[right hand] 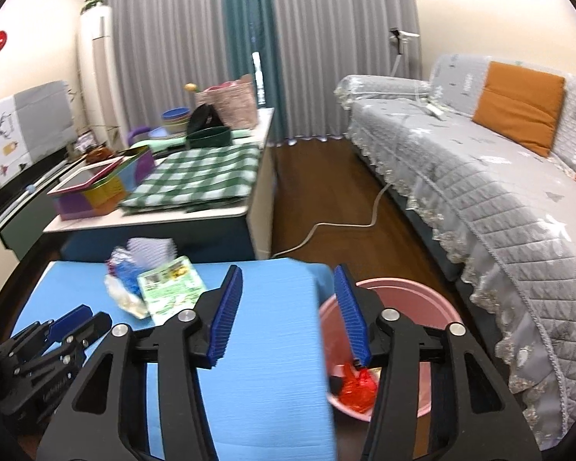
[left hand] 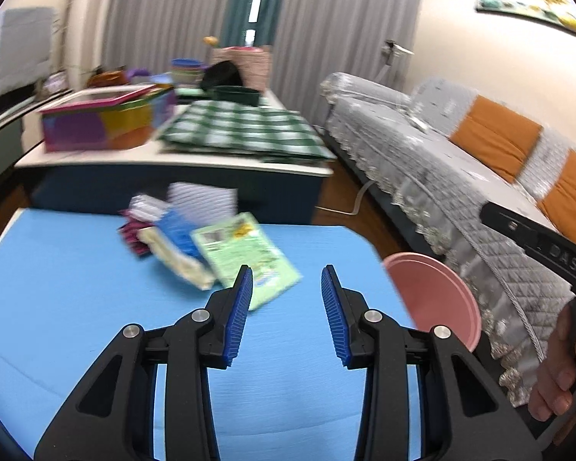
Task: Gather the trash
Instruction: 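Move both open tools back over the trash on the table, then grasp the pink-black packet with the left tool while the right tool grasps the blue plastic bag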
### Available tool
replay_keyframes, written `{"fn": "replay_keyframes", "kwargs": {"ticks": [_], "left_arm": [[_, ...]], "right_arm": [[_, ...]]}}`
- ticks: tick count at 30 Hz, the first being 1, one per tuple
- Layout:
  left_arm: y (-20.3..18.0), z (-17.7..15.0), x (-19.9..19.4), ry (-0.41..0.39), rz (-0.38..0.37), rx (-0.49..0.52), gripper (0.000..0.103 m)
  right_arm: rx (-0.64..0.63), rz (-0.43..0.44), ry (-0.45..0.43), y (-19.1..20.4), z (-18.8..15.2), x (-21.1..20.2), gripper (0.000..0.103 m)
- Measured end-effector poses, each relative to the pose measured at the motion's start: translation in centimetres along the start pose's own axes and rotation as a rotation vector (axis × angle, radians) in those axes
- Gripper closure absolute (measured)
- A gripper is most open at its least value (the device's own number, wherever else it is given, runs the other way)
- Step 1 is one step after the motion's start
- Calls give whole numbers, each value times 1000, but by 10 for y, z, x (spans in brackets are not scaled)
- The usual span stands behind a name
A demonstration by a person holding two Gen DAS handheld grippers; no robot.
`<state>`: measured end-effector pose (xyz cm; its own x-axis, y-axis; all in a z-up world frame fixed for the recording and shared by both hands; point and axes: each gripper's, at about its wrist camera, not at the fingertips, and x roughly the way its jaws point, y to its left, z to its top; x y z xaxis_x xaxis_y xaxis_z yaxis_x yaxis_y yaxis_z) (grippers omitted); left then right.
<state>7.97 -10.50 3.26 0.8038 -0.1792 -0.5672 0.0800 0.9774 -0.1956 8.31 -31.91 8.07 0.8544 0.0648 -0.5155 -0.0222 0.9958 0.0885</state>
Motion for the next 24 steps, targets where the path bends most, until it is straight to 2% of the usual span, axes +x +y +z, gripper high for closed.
{"fn": "replay_keyframes", "kwargs": {"ticks": [11,18,24], "left_arm": [[91,2,0,-17,138,-125,68],[125,-1,9,-16,200,-150,73],[140,3,22,-28,231,-124,74]], "right_arm": [[-24,102,27,64,-6,30,65],[-47,183,47,108,-14,60,66],[-96,244,54,147,-24,89,66]]}}
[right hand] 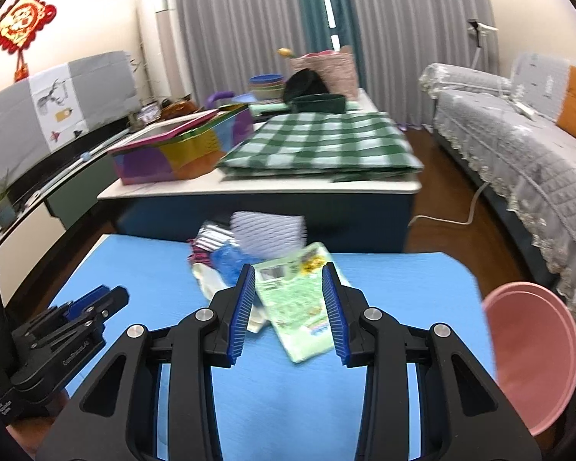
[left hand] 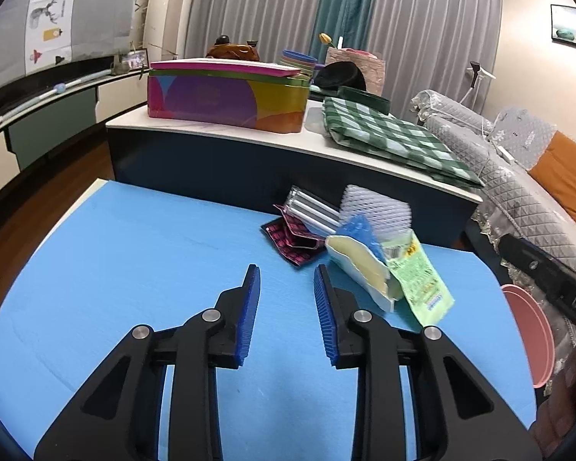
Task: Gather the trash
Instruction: 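Grasp the pink-black packet with the left tool while the right tool grasps the blue plastic bag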
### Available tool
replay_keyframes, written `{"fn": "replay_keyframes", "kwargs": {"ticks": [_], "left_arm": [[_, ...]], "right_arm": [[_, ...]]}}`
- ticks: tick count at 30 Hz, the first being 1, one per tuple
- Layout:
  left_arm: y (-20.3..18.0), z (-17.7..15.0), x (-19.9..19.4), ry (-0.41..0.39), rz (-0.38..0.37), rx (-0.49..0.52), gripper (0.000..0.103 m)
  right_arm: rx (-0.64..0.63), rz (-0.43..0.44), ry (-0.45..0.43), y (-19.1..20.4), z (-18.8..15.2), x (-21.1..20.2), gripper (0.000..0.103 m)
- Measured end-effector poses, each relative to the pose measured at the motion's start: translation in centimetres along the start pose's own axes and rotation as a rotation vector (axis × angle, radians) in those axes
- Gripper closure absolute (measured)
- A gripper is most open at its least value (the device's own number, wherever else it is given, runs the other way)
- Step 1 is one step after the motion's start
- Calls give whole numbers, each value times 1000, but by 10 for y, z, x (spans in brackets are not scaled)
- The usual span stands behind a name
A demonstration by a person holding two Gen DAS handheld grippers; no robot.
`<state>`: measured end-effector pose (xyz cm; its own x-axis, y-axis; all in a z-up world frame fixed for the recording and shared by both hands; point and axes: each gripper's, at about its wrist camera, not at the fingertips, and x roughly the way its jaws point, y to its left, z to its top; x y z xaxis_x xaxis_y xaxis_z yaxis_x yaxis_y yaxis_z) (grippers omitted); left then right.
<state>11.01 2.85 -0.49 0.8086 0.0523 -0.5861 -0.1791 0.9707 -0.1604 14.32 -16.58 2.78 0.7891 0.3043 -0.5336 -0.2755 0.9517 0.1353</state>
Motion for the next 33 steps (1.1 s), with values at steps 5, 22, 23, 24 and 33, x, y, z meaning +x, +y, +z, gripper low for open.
{"fn": "replay_keyframes", "kwargs": {"ticks": [5,22,23,24,33], "left_arm": [[7,8,15,-7,-10,5,75],[8,27,98,69,-82,-17,74],[7,29,103,76,-89,-18,74],[7,30,108,80,-96,-21,74],[2,26,137,139,-103,-38,75]], "right_arm": [[-20,43,20,12,-4,28,66],[-55,89,89,28,-8,107,58],[-62,90,91,30,-7,110,58],[-68,91,95,31,-8,113,58],[-93,121,144,36,-14,134,80]]}}
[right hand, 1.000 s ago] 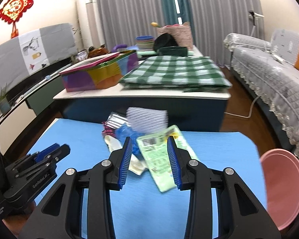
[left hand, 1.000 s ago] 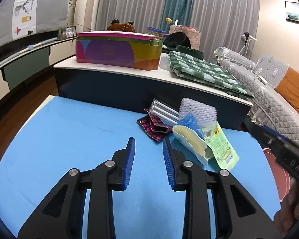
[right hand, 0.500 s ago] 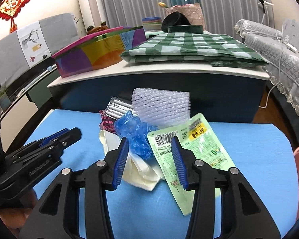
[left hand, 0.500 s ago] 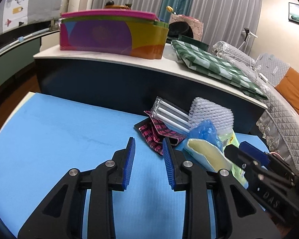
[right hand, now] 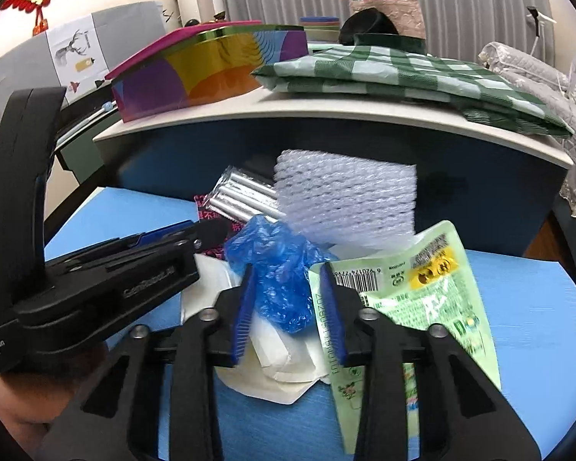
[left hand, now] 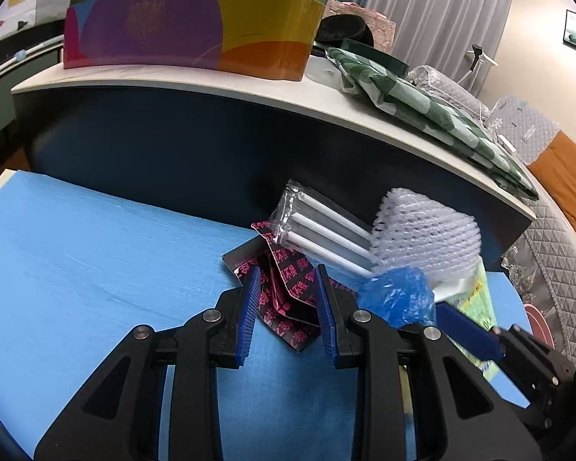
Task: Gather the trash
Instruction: 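Grasp the pink-black packet with the left tool while the right tool grasps the blue plastic bag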
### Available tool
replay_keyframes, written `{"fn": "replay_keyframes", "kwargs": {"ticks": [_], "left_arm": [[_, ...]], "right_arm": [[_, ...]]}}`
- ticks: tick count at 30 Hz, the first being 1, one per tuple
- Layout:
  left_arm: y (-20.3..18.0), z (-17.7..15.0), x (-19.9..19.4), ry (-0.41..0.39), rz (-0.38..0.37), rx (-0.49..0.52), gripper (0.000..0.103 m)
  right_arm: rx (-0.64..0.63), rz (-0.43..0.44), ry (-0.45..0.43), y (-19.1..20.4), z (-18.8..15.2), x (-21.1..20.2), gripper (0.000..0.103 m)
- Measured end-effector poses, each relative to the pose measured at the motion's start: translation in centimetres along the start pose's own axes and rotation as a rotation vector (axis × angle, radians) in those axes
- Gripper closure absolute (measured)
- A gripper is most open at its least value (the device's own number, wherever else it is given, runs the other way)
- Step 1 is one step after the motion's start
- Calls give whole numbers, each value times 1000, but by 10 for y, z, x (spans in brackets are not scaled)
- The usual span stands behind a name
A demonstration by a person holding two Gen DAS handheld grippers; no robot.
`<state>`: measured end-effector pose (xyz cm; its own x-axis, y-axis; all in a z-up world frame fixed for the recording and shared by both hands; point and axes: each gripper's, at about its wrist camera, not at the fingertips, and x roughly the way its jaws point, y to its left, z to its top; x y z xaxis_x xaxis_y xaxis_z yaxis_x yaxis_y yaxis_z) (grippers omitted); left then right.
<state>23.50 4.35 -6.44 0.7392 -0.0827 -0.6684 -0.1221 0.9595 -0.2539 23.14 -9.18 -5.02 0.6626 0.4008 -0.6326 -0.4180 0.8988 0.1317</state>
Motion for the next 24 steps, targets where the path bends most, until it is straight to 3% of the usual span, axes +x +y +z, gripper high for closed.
{"fn": "replay_keyframes", "kwargs": {"ticks": [1,2,4,11,24], "left_arm": [[1,0,1,1,4,0,75],[1,0,2,8,11,-1,76],[0,-1,3,20,10,-1,89],[-3,3,-11,7,54,15,102],[-11,12,-89,-62,105,23,102]], "right_arm": [[-1,6,3,0,0,1,89],[0,11,5,0,0,1,92],[1,15,4,0,0,0,100],[20,20,-24,-2,6,-16,101],[29,-1,-125,5,27,-90,102]]}}
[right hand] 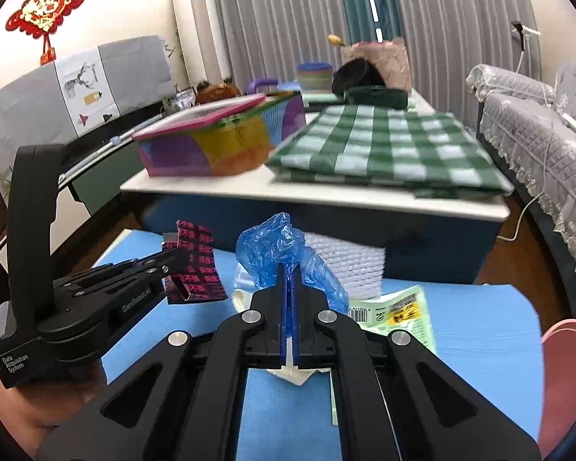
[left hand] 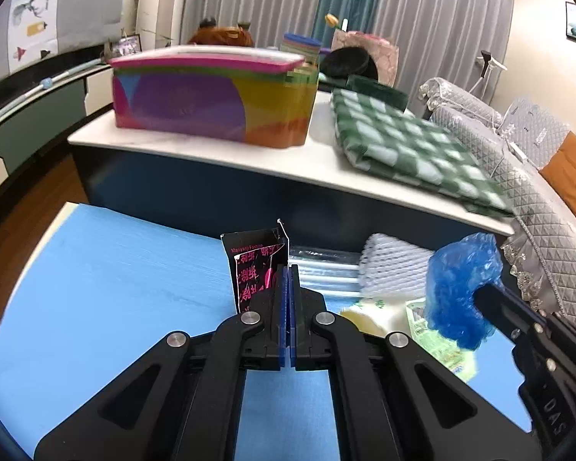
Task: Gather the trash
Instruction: 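Grasp the pink-black packet with the left tool while the right tool grasps the blue plastic bag, then carry the packet and blue bag in both tools toward the pink bin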
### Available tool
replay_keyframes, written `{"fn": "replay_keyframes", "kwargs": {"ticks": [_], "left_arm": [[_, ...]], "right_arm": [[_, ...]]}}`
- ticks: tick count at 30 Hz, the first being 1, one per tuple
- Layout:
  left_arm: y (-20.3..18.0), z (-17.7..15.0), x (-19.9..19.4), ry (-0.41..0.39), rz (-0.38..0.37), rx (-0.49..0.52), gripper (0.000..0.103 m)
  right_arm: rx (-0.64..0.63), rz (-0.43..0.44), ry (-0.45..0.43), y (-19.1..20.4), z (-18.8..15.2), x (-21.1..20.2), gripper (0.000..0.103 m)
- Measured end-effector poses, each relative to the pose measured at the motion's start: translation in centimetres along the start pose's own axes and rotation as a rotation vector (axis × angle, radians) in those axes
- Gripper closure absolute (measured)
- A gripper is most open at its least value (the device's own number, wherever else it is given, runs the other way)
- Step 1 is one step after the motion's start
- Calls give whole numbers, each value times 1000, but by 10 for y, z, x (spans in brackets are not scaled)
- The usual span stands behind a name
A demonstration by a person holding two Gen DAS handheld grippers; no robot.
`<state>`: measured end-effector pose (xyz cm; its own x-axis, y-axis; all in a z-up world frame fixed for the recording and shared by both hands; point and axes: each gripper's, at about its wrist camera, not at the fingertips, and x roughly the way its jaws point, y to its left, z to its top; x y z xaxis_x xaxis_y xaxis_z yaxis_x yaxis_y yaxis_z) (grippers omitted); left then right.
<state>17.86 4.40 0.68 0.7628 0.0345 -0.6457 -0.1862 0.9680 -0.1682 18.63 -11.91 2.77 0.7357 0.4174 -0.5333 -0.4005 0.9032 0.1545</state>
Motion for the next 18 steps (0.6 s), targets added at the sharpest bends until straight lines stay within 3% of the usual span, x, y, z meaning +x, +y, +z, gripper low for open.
{"fn": "replay_keyframes", "kwargs": {"ticks": [18], "left_arm": [[-66,-15,-75,-62,-88,86,102]], "right_arm": [[40,-160,-38,-36,3,-99,101]]}}
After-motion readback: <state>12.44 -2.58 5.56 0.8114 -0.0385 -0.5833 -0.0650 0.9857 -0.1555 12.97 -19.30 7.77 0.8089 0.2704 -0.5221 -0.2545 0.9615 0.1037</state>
